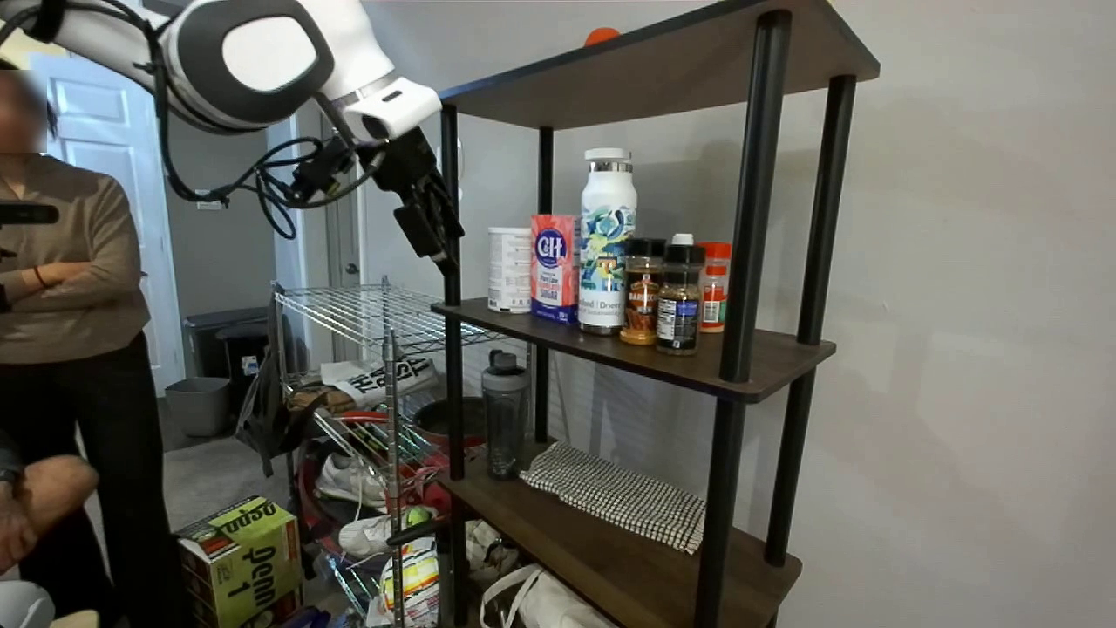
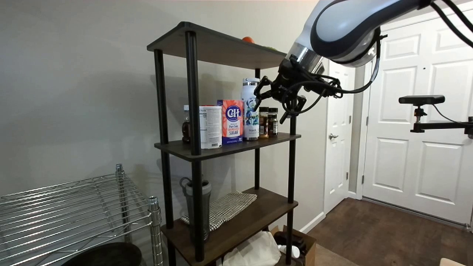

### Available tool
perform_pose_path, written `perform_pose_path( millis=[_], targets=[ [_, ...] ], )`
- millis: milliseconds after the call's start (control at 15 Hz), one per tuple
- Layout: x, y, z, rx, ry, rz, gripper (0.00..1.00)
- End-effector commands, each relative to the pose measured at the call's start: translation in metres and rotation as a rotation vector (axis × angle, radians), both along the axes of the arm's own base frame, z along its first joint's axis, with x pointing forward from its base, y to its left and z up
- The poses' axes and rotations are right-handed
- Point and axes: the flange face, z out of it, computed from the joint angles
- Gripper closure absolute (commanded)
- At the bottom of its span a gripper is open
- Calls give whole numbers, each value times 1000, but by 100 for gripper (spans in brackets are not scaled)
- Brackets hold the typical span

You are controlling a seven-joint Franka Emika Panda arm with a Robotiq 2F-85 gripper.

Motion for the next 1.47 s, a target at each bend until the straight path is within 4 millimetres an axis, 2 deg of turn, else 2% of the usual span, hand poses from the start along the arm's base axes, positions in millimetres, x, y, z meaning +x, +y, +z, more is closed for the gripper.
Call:
perform_pose_path(
  millis=[0, 333, 600, 800, 1200, 1400],
  targets=[
    [6, 2, -6, 111, 2, -128, 0],
    [24, 12, -22, 224, 46, -366, 0],
    [37, 22, -26, 349, 83, -546, 0],
    [46, 30, -20, 460, 70, -666, 0],
    [58, 32, -5, 666, -73, -858, 0],
    [62, 31, 1, 725, -159, -901, 0]
  ],
)
